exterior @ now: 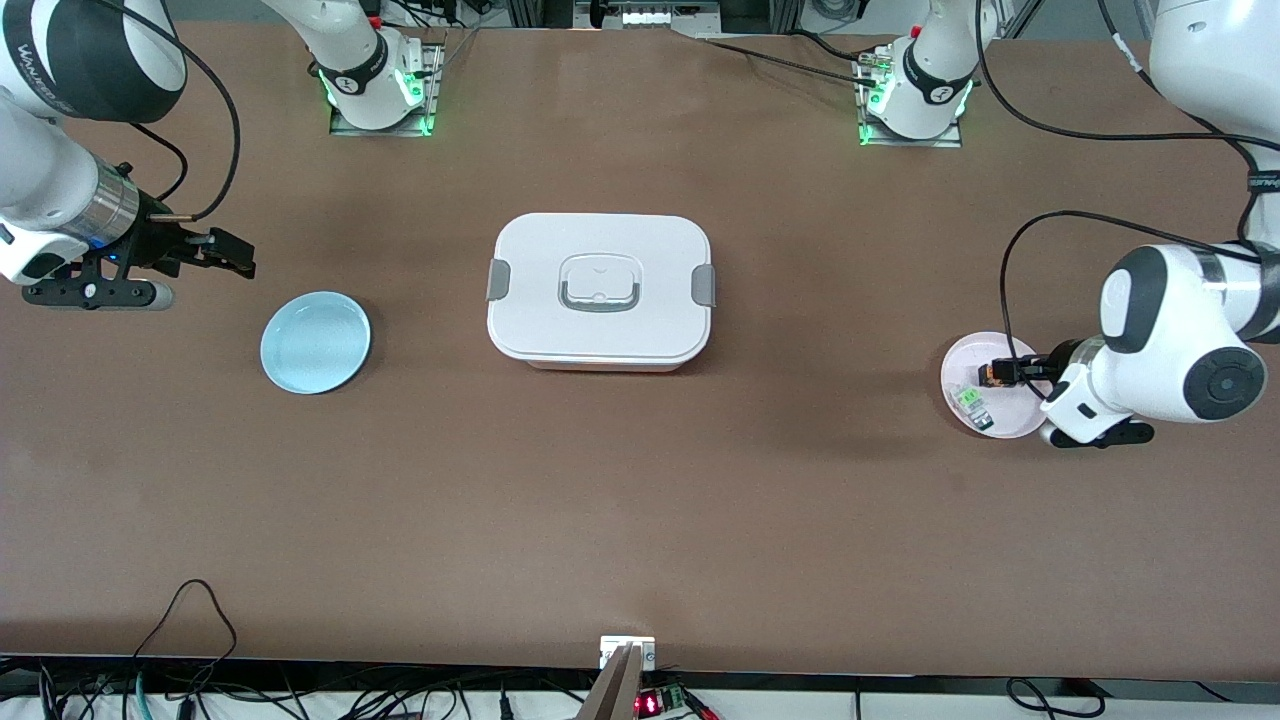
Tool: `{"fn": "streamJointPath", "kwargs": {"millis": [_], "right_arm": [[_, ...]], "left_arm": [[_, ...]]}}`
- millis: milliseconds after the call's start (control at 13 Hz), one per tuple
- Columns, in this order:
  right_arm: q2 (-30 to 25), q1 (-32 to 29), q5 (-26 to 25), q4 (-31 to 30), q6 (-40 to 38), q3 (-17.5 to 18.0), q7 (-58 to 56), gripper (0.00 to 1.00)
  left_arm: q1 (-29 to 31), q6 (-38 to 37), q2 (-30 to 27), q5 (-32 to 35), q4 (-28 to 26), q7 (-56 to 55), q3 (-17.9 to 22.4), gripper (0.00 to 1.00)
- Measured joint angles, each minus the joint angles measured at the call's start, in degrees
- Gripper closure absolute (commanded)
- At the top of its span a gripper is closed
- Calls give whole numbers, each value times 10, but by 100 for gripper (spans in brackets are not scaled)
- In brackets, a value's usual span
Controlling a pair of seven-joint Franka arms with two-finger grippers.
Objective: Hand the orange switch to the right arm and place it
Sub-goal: 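Lower the left gripper onto the orange switch and close it, then carry the switch above the lunch box while the right gripper approaches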
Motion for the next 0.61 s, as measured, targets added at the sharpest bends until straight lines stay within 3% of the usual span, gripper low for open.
{"fn": "streamJointPath", "kwargs": {"millis": [307, 613], "right_arm": [[0, 0, 0, -1, -8, 0, 2, 0], [0, 1, 14, -1, -18, 3, 2, 0]], "left_arm": [[22, 211, 0, 21, -119, 11, 2, 0], [35, 255, -2, 22, -158, 23, 2, 0]]}}
